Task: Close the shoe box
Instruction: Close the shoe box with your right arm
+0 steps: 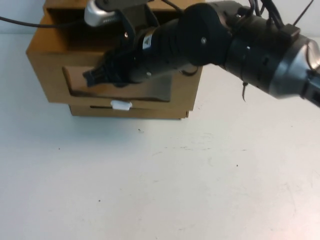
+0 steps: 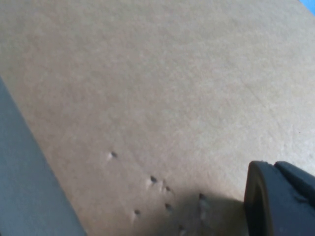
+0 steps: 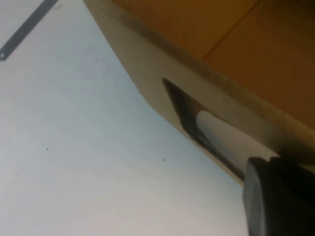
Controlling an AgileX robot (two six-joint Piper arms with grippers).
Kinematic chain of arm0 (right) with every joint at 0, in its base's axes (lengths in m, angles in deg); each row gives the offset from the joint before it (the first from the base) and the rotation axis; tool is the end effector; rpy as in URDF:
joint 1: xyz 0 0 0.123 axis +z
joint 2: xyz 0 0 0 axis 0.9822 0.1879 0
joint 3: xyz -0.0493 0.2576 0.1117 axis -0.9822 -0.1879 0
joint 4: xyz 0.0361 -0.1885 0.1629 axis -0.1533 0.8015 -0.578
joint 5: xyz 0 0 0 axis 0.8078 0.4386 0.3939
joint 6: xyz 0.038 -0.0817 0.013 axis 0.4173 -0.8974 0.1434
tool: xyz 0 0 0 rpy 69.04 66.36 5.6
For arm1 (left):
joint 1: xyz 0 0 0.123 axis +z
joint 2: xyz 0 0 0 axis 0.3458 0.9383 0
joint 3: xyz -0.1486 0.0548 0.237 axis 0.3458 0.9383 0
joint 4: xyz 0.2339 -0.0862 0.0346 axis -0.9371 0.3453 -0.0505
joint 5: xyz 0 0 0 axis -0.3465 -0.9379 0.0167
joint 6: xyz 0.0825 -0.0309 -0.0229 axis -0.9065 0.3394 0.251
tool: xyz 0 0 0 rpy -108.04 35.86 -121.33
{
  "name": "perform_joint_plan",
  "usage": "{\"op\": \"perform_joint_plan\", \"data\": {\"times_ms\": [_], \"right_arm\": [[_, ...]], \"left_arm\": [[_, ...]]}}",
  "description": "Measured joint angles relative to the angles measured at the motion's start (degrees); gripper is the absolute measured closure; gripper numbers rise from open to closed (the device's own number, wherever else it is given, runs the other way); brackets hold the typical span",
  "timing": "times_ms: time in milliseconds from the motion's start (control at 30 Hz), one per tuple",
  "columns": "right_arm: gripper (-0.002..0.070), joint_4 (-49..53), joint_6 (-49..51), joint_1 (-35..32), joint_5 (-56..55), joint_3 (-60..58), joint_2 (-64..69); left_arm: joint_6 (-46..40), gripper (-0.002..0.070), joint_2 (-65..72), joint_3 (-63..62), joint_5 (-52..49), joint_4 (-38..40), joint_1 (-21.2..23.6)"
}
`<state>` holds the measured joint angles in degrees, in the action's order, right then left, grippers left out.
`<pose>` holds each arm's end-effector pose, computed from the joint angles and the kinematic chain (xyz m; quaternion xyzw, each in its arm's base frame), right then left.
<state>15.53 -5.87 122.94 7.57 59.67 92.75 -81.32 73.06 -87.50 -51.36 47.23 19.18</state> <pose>0.3147 0.3192 0.3602 -0.3344 0.8180 0.2433 0.3999 0.4603 -0.0717 0.3950 0.2141 0.8348 -0.3213 0.3924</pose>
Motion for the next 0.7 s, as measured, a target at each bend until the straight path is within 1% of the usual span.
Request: {"op": "perform_joint_plan", "data": {"times_ms": [133, 333, 500, 700], "right_arm": [[0.0688, -2.5, -1.7, -2.2, -1.4, 4.4, 3.6], [0.0689, -6.6, -5.3, -4.9, -0.6, 10.0, 7.0], [0.0689, -12.5, -9.2, -6.5, 5.7, 12.4, 7.5], [0.0689, -13.3, -9.4, -8.2, 16.2, 18.0, 8.1]], "left_arm": [[0.0, 0.0680, 0.0, 0.0, 0.0, 0.0, 0.0], [0.0, 0.0680, 0.0, 0.0, 0.0, 0.0, 0.0], [0.0, 0.0680, 0.0, 0.0, -0.2, 0.0, 0.0], [0.0, 0.0680, 0.0, 0.0, -0.4, 0.3, 0.0]]}}
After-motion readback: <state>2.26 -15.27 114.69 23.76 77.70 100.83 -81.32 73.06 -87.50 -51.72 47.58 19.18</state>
